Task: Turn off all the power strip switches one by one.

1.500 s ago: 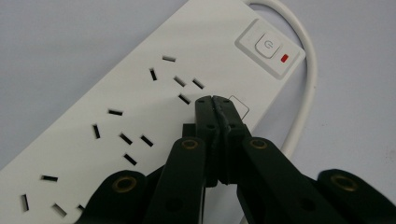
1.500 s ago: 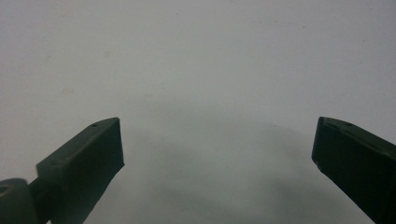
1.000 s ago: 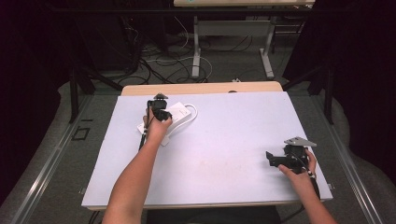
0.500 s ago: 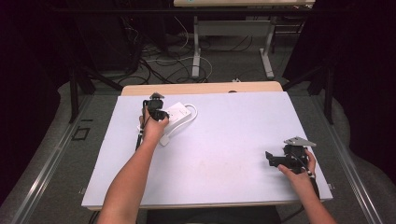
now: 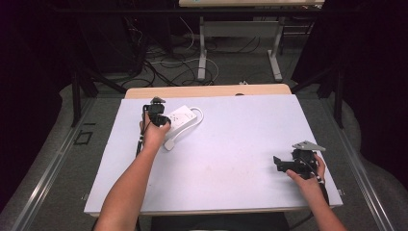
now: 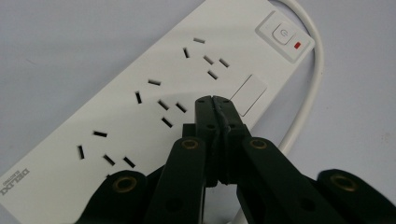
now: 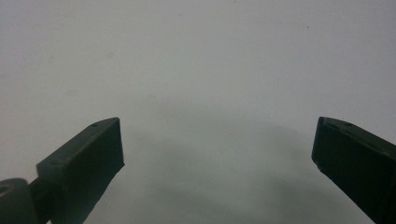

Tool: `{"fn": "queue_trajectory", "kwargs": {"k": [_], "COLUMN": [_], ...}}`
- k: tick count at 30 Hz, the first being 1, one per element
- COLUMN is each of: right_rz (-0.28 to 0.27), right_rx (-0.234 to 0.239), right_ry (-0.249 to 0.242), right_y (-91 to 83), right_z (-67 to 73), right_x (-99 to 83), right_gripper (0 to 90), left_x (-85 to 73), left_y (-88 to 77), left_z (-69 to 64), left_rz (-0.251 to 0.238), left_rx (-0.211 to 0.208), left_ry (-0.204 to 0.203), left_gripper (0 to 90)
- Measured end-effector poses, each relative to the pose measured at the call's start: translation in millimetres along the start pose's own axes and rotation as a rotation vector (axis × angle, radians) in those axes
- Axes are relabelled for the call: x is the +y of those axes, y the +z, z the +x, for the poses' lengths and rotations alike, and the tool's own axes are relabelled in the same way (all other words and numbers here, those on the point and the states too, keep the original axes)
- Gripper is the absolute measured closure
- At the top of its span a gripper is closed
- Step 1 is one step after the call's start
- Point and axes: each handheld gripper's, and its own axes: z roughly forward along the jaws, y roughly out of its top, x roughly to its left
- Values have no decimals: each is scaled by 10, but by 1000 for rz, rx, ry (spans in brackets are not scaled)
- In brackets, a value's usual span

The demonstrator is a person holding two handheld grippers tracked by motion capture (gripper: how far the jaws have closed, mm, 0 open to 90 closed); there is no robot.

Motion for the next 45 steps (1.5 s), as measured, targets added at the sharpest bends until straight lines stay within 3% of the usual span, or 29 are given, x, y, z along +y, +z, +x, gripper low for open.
{"fn": "queue_trajectory", "kwargs": {"k": [16,18,35,37,38,45], "right_rz": [3,3,1,0,0,3], "right_rx": [-3,-2,-3,-3,-3,-1], "right_ry": [-4,-4,-3,-4,-4,-7], "right_y": [-5,-4,3,3,3,2], "right_z": [0,0,5,5,5,5], "right_x": [1,0,1,2,2,2], "right_gripper": [16,16,16,16,16,16], "left_x": [-83,-94,-110,-115,-129,-134], "left_y": [4,13,18,25,38,29], "left_z": [97,100,124,127,122,135], "left_rz": [29,19,15,42,16,21], "left_rx": [2,5,4,16,12,6], "left_ry": [0,-15,-5,6,-5,2], "left_gripper": [900,900,900,900,900,900]}}
